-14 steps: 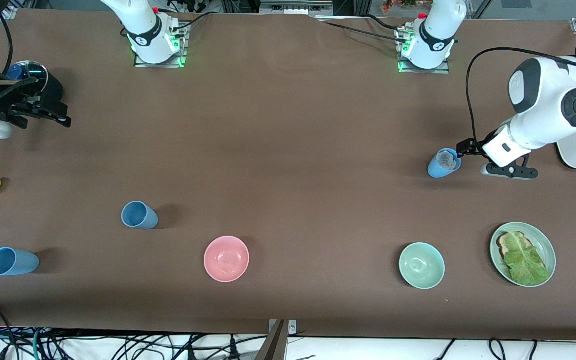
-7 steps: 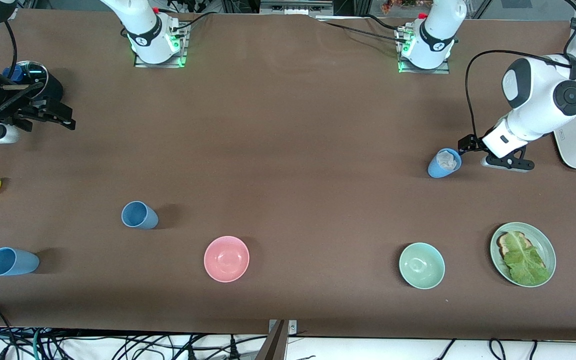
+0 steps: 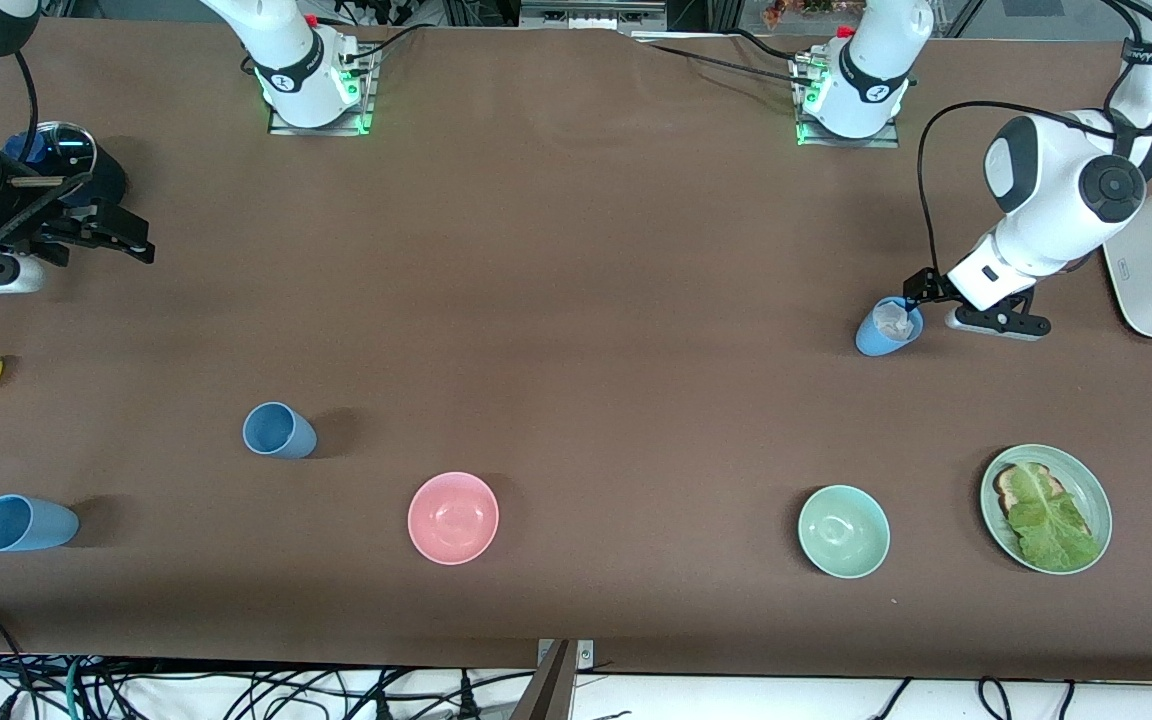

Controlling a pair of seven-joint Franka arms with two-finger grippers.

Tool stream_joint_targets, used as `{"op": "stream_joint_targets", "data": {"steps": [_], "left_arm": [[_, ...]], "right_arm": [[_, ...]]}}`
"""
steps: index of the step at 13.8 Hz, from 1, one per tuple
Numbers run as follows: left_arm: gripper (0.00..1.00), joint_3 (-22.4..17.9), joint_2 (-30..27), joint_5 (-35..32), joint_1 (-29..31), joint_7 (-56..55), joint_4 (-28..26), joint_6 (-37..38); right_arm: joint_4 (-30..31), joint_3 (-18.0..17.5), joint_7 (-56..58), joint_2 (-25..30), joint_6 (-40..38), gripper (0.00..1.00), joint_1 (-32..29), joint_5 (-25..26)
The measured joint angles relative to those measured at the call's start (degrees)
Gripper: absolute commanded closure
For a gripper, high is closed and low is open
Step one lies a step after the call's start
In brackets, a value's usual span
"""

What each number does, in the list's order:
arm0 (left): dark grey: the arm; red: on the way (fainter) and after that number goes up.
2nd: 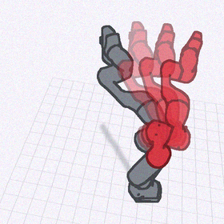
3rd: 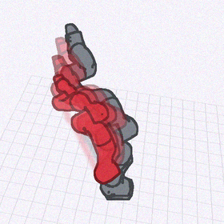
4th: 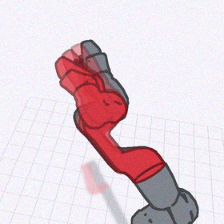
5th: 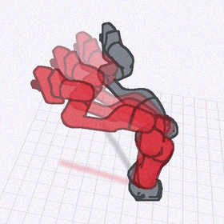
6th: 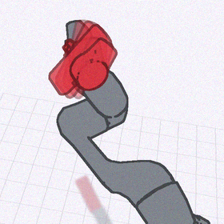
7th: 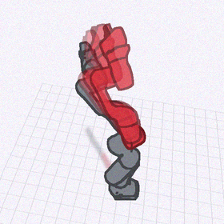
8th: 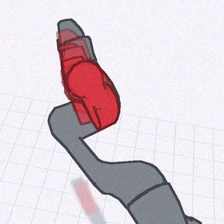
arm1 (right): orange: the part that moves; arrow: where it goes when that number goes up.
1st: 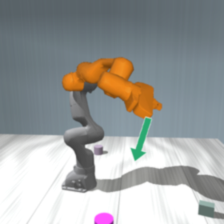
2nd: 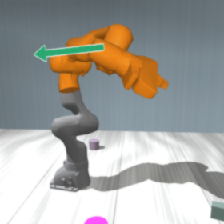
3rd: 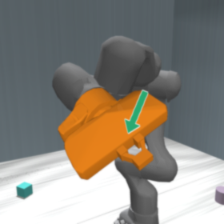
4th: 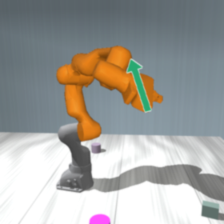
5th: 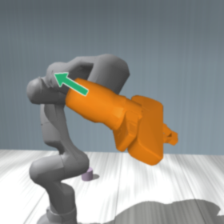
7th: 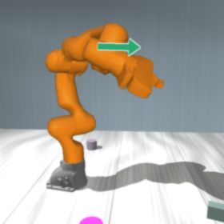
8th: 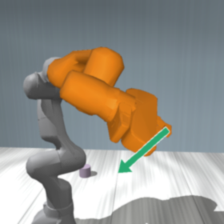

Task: Stack blue cups with both arms
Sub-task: 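Lower the left gripper around the light-blue cup holding tissue, then close the left gripper on the tissue cup rim and lift it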

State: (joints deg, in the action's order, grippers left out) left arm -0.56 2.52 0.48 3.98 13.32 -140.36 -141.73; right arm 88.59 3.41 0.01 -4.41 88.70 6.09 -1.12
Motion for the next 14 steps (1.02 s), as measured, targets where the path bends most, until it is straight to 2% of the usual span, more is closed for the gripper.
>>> {"op": "stream_joint_targets", "data": {"steps": [6, 13, 14], "left_arm": [[0.0, 0.02, 1.05, 0.0, -0.44, 0.0, -1.84, -4.27], [0.01, 0.03, 5.53, 0.0, -1.45, -0.07, -2.37, -10.46], [0.42, 0.03, 5.8, 0.0, -1.45, -0.07, -2.37, -10.66]], "right_arm": [[0.01, -0.03, 0.0, -0.67, 0.0, 0.0, 0.05, 0.0], [0.01, -0.2, 0.0, -0.68, 0.63, 0.0, 0.13, 0.0], [0.01, -0.21, 0.0, -0.68, 0.81, 0.0, 0.16, 0.0]]}}
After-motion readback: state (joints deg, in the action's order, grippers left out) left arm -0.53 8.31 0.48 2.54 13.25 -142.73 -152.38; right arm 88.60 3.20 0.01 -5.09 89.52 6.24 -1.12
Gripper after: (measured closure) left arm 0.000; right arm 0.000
